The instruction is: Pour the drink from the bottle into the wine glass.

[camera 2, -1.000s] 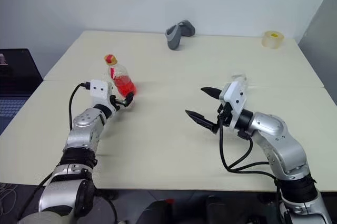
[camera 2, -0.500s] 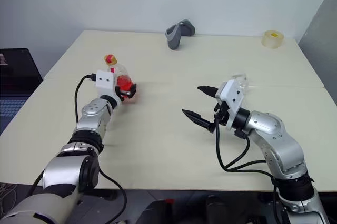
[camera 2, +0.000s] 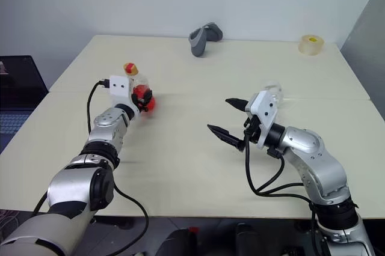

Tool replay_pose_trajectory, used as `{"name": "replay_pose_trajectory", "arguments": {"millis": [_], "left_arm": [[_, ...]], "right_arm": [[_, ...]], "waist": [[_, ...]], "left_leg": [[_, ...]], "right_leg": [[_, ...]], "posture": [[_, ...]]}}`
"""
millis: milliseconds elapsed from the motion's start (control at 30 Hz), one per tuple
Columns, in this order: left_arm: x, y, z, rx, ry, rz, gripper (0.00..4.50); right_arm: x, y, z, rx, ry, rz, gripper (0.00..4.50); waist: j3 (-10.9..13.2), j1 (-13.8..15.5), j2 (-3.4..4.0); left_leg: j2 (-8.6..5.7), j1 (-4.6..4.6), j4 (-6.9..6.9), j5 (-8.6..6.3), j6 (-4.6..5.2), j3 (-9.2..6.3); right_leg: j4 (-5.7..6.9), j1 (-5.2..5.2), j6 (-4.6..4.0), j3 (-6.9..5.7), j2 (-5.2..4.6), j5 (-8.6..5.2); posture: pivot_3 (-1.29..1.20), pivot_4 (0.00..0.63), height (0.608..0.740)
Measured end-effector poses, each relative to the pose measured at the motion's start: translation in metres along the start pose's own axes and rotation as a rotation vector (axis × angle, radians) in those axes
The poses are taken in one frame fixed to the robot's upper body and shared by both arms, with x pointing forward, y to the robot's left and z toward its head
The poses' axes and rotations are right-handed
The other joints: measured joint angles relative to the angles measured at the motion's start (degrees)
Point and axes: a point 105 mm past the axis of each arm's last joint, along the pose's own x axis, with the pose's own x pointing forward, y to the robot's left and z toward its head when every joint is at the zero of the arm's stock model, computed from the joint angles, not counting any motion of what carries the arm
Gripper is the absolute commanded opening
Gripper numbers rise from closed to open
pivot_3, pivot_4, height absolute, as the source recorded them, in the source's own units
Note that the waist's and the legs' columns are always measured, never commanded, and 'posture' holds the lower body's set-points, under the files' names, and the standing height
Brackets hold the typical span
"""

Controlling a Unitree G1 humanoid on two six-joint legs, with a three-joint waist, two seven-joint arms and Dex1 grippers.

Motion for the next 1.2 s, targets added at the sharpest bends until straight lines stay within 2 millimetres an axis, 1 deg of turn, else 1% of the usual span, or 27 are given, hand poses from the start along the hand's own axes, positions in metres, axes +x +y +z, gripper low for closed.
{"name": "replay_pose_trajectory", "arguments": {"millis": [100,200,267,333,400,467,500,567,667,767,967,1167,1200], "left_arm": [[-0.003,-0.014,-0.001,0.029,-0.026,-0.106,1.95],[-0.009,-0.041,0.000,0.082,-0.055,-0.264,1.94],[-0.018,-0.061,0.003,0.086,-0.072,-0.383,1.94],[-0.035,-0.090,0.003,0.109,-0.074,-0.557,1.92],[-0.057,-0.126,-0.002,0.166,-0.056,-0.763,1.92],[-0.078,-0.156,-0.005,0.187,-0.039,-0.932,1.92],[-0.086,-0.167,-0.006,0.195,-0.030,-0.998,1.92],[-0.096,-0.181,-0.005,0.204,-0.019,-1.081,1.92],[-0.104,-0.193,-0.003,0.223,-0.017,-1.151,1.92],[-0.107,-0.197,-0.006,0.235,-0.005,-1.179,1.92],[-0.108,-0.196,-0.007,0.248,-0.001,-1.186,1.89],[-0.108,-0.196,-0.007,0.269,-0.011,-1.186,1.84],[-0.108,-0.196,-0.007,0.272,-0.012,-1.185,1.84]], "right_arm": [[-0.001,0.000,0.003,0.010,-0.003,-0.003,4.50],[-0.007,0.002,0.008,0.027,-0.003,0.007,4.50],[-0.012,0.005,0.010,0.037,0.011,0.019,4.50],[-0.018,0.006,0.008,0.034,0.044,0.021,4.50],[-0.022,0.004,0.009,0.033,0.053,0.005,4.50],[-0.023,0.008,0.013,0.034,0.052,0.027,4.50],[-0.023,0.010,0.015,0.030,0.053,0.041,4.50],[-0.021,0.013,0.018,0.028,0.049,0.057,4.50],[-0.017,0.013,0.024,0.029,0.052,0.067,4.50],[-0.012,0.014,0.025,0.033,0.072,0.079,4.50],[-0.004,0.023,0.017,0.055,0.108,0.109,4.50],[0.001,0.021,0.010,0.028,0.127,0.081,4.50],[0.002,0.019,0.009,0.020,0.133,0.071,4.32]], "waist": [[0.0,0.0,0.00],[0.0,0.1,0.00],[0.0,0.1,0.01],[0.0,0.1,0.00],[0.0,0.0,0.01],[0.0,0.0,0.02],[0.0,0.0,0.02],[0.0,-0.1,0.02],[0.0,-0.2,0.03],[0.0,-0.1,0.04],[0.0,0.0,0.04],[0.0,0.0,0.04],[0.0,0.0,0.04]], "left_leg": [[0.01,-0.02,0.00,0.01,-0.01,-0.01],[0.01,-0.07,0.02,0.04,-0.07,-0.06],[0.00,-0.07,0.03,0.03,-0.04,-0.05],[0.01,-0.08,0.02,0.03,-0.05,-0.04],[0.02,-0.05,0.00,0.03,-0.05,-0.02],[0.06,-0.02,0.01,0.02,-0.03,-0.05],[0.06,0.00,0.00,0.02,-0.01,-0.06],[0.07,0.02,0.01,0.02,0.00,-0.07],[0.07,0.04,-0.02,0.01,0.01,-0.05],[0.07,0.00,-0.02,0.02,0.01,-0.08],[0.06,0.00,-0.01,0.01,0.01,-0.07],[0.06,0.00,-0.01,0.01,0.01,-0.08],[0.06,0.00,-0.01,0.01,0.01,-0.08]], "right_leg": [[-0.01,-0.01,0.00,0.02,0.00,0.00],[-0.03,0.00,0.00,0.09,-0.04,0.00],[-0.03,0.00,0.00,0.13,-0.04,0.00],[-0.04,0.01,0.00,0.16,-0.04,0.00],[-0.03,0.01,-0.01,0.20,-0.04,0.00],[0.01,0.02,-0.02,0.17,0.01,-0.01],[0.04,0.02,-0.02,0.16,0.03,-0.01],[0.06,0.03,-0.02,0.16,0.08,-0.01],[0.05,0.03,-0.03,0.18,0.11,-0.02],[0.02,0.03,-0.04,0.15,0.10,-0.02],[0.02,0.03,-0.03,0.16,0.09,-0.02],[0.02,0.03,-0.03,0.15,0.09,-0.02],[0.02,0.03,-0.03,0.15,0.09,-0.02]], "posture": [[0.00,0.150,0.740],[0.00,0.150,0.740],[0.00,0.150,0.740],[0.00,0.150,0.740],[0.00,0.150,0.740],[0.00,0.150,0.740],[0.00,0.150,0.740],[0.00,0.150,0.740],[0.00,0.150,0.740],[0.00,0.150,0.740],[0.00,0.150,0.740],[0.00,0.150,0.740],[0.00,0.150,0.740]]}}
